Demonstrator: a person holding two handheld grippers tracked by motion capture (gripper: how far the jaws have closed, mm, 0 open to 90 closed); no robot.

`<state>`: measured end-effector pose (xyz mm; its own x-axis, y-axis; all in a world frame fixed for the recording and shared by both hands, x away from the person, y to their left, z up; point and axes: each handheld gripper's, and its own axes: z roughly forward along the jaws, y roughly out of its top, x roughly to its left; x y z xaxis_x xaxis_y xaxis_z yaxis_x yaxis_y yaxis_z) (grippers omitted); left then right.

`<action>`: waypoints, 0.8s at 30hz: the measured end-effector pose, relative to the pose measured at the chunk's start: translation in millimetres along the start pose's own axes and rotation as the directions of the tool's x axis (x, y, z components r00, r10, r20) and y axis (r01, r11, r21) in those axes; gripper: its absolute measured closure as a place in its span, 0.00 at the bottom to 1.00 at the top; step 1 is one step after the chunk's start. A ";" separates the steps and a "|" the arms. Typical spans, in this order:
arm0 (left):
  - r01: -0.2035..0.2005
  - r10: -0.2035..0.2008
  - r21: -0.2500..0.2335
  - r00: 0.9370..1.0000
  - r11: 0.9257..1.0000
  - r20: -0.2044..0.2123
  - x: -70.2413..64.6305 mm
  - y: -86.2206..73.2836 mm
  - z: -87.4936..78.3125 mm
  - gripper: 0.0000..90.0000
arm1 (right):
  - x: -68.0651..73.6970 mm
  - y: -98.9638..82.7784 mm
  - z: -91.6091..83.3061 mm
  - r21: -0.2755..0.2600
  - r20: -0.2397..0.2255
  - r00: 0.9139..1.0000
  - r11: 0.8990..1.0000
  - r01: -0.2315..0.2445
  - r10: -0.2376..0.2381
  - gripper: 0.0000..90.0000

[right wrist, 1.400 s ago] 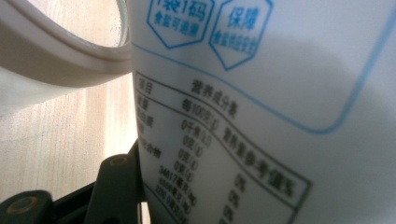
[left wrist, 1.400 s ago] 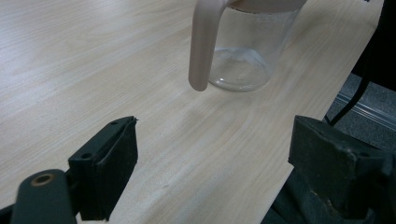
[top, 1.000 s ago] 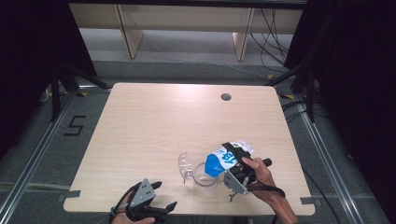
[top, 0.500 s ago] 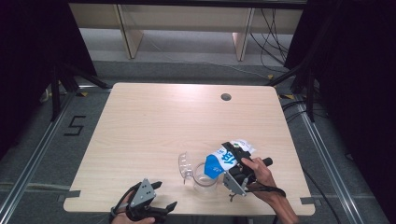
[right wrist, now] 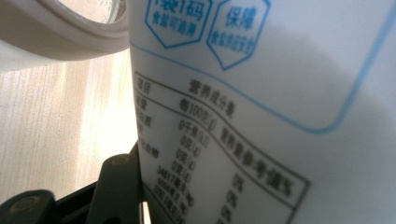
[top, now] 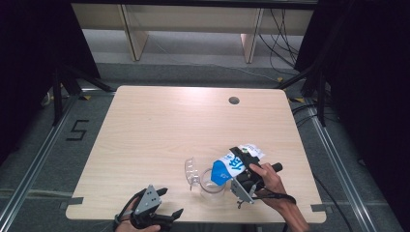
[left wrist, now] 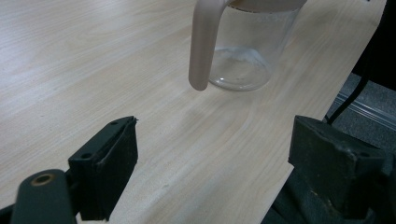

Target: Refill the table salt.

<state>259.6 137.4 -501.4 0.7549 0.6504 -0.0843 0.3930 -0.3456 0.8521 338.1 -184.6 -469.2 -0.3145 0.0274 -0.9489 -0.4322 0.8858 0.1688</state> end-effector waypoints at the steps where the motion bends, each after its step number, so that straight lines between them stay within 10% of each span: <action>1: 0.001 -0.001 0.000 1.000 1.000 0.001 0.0 0.0 0.0 0.17 | -0.3 0.2 0.3 -0.002 0.001 1.000 1.000 0.008 -0.008 0.53; 24: 0.007 -0.007 -0.001 1.000 1.000 0.001 -0.4 -0.3 0.4 0.17 | -1.5 1.8 0.1 0.009 0.019 0.996 0.996 0.084 -0.084 0.54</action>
<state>259.4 137.0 -501.8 0.7526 0.6522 -0.0905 0.3979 -0.3409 0.8518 337.8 -183.0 -467.5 -0.2610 -0.0387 -0.9646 -0.4496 0.8891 0.0860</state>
